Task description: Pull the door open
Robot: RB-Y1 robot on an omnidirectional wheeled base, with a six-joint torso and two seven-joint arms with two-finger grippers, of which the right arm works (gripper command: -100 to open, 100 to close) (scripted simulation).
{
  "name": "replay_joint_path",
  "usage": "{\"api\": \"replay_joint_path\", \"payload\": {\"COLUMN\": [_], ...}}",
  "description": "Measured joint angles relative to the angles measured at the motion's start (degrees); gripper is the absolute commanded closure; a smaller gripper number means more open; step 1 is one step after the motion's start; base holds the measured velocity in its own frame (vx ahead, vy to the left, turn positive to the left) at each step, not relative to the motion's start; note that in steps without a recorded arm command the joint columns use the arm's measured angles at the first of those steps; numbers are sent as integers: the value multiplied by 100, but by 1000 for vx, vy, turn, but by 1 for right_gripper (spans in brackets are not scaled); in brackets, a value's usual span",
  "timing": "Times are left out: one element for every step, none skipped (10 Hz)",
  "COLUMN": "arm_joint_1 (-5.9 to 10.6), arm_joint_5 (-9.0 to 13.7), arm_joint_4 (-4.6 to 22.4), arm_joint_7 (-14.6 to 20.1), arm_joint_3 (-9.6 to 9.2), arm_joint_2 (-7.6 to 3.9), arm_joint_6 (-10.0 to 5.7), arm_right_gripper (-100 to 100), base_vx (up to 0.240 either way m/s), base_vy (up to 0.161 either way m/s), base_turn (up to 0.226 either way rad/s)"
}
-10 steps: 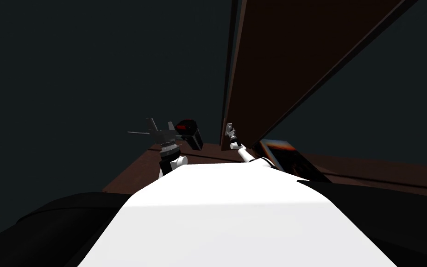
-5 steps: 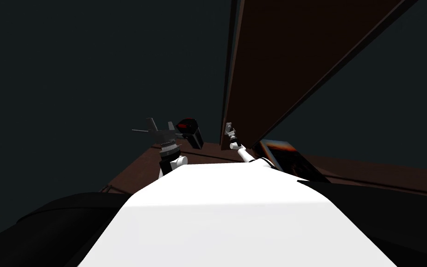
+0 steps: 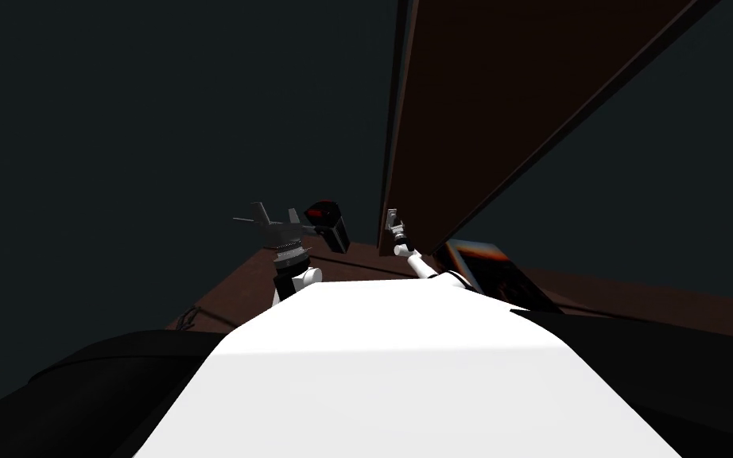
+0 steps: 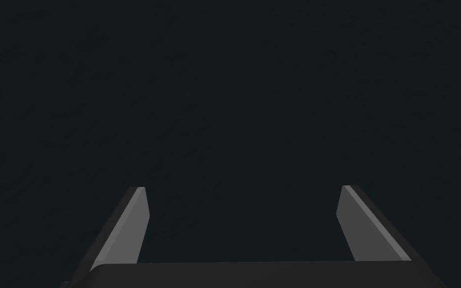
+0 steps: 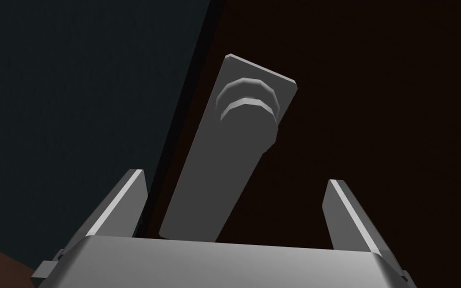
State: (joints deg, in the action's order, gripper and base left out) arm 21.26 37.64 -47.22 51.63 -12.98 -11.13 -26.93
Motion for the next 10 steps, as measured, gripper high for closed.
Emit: {"api": "replay_joint_path", "payload": {"arm_joint_1": [-6, -15, -22, -27, -34, -41, -50, -57, -62, -63], "arm_joint_5": [57, 141, 245, 295, 367, 452, 535, 604, 675, 684], "arm_joint_4": [-14, -33, -55, -68, -86, -105, -125, -143, -155, -156], "arm_joint_7": [130, 283, 449, 563, 693, 840, 982, 1100, 1214, 1241], "arm_joint_3": [-9, -22, -39, -47, -57, -71, -84, -95, -108, -110], "arm_joint_2": [2, 4, 8, 11, 14, 18, 22, 24, 26, 26], "arm_joint_6": [6, 12, 20, 24, 31, 38, 44, 50, 53, 53], "arm_right_gripper": [-100, -100, -100, -100, -100, -100, -100, -100, -100, -100], "base_vx": [-44, -53, -41, -50, -50, -48, -52, -55, -24, 79], "base_vy": [-36, -38, -32, -33, -41, -48, -45, -42, -20, 51], "base_turn": [40, 63, 28, 40, 60, 53, 36, 37, 9, 185]}}
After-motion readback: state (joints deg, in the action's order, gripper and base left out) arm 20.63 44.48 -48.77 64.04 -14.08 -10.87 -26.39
